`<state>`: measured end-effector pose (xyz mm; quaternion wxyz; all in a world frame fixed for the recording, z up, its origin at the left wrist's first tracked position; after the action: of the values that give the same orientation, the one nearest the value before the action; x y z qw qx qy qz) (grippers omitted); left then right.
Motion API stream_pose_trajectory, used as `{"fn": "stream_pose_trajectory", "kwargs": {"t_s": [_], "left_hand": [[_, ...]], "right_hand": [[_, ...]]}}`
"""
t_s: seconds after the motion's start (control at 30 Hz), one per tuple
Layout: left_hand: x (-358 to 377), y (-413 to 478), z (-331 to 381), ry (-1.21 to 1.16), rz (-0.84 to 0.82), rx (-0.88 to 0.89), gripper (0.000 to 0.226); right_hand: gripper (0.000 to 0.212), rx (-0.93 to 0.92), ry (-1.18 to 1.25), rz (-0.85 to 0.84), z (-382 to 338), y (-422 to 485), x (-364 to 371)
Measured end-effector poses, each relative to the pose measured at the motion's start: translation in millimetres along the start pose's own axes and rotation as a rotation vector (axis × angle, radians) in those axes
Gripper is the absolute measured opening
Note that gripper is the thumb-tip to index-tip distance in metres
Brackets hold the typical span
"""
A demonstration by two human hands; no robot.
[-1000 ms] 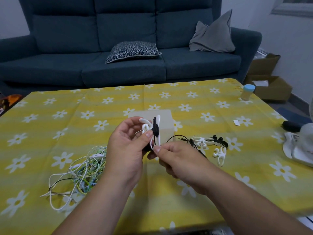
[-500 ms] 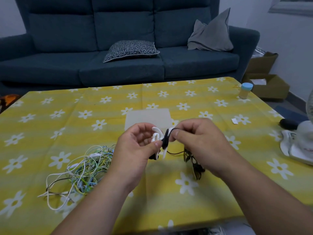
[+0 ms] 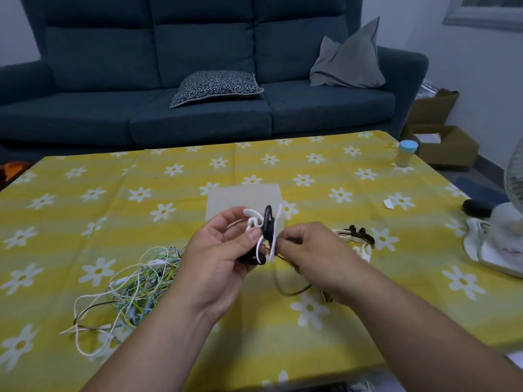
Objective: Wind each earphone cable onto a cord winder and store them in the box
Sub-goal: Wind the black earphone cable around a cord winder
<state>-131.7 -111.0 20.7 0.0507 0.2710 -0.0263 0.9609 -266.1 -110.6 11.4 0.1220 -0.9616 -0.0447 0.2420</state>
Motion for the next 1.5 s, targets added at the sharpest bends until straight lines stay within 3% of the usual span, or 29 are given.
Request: {"fn": "stream_pose_trajectory", "kwargs": {"t_s": [0.23,0.4,0.6,0.73,0.83,0.97,1.07,1.2,1.5], "left_hand": [[-23.9,5.9,13.9,0.075,0.143,0.088,0.024],[-23.8,5.4,15.2,0.156,0.134,0.14,0.026],[-13.4,5.7,10.4,0.349,0.003,0.158,0.029],[2.3,-0.1,0.3,0.292,-0.122,0.045,0.032],[10.5,-3.7,-2.5,0.166,-0.171,-0.016,0.03],[12.7,-4.4,1.4,0.024,-0.157,-0.027,0.034],[0.6,0.7,8.8,0.033,-0.035,0.038,0.042],[-18.8,5.2,16.2,0.082,0.118,0.102,0.023],[-29.7,4.3,15.9,0.109,0.206,0.143,0.023]], "right_hand": [[0.029,-0.136,-0.078,-0.265,-20.0,-16.3,38.7],[0.026,-0.23,-0.044,-0.335,-35.0,-29.8,38.9],[0.019,-0.223,0.258,0.009,-38.3,-19.9,-19.1],[0.024,-0.177,0.253,0.24,-27.0,-14.1,-52.6],[0.023,-0.11,0.249,0.296,-15.3,-8.7,-58.4],[0.026,0.001,0.186,0.178,-0.4,0.1,-37.2],[0.024,0.012,0.04,-0.009,-1.7,-1.0,-4.6],[0.029,-0.051,0.079,-0.206,-14.0,-10.5,27.5],[0.024,-0.153,0.138,-0.309,-29.6,-21.6,36.1]]}}
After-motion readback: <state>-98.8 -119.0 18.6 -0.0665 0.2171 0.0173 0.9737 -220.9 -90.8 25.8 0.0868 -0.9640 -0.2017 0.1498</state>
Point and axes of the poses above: each hand's wrist, its own y-axis towards the middle knuckle, its own x-axis out of the palm, z = x × y, the point moved 9 cm from there along y, towards the middle knuckle, and after that the axes turned 6 degrees about x, right-handed, at the moved point
